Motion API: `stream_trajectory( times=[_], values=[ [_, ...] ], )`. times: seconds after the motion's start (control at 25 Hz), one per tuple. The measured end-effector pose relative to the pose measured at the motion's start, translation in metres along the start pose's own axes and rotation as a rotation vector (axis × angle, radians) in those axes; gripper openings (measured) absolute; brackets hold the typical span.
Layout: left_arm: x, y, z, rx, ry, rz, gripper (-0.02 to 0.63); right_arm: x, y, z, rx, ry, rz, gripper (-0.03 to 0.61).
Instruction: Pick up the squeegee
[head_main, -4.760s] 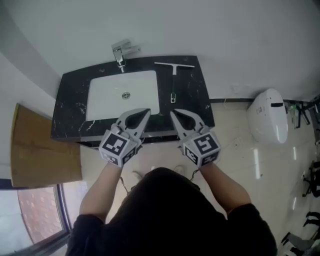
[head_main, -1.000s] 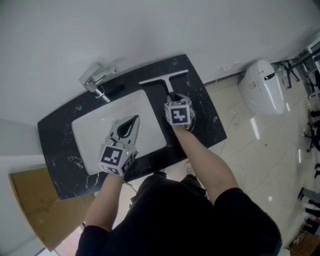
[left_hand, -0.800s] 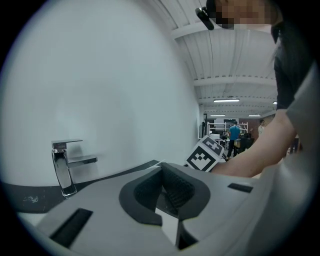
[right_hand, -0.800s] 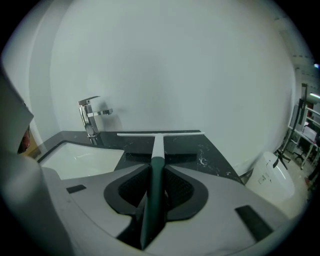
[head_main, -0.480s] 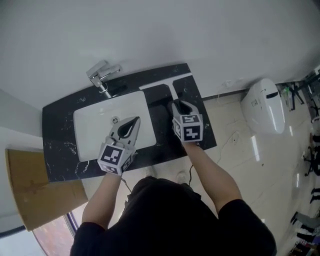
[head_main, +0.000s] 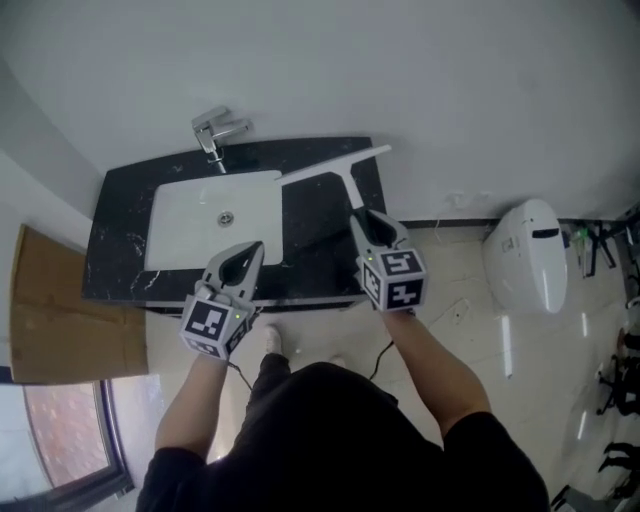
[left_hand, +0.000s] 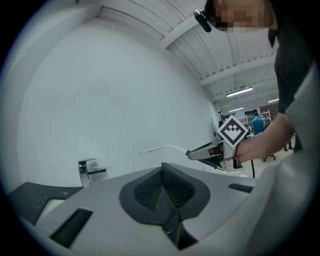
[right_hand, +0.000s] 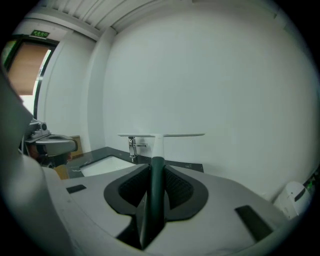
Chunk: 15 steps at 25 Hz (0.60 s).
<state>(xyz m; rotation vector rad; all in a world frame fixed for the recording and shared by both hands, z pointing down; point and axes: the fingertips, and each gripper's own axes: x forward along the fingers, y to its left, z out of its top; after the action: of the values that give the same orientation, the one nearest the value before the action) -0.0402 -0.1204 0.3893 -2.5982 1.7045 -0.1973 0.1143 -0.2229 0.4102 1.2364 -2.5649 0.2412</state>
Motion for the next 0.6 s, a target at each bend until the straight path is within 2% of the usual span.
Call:
stream_trajectory(
  times=[0.28, 0.6],
  values=[
    [-0.037, -0.034, 0.024, 0.074, -0.014, 0.055, 0.0, -0.057, 0.012, 0.013, -0.035, -0.078, 0.073, 0.101],
    [-0.066, -0.044, 0.032, 0.174, -0.027, -0.002, 0.0, -0.093, 0.049, 0.017, -0.046, -0.136, 0.083, 0.101]
  ],
)
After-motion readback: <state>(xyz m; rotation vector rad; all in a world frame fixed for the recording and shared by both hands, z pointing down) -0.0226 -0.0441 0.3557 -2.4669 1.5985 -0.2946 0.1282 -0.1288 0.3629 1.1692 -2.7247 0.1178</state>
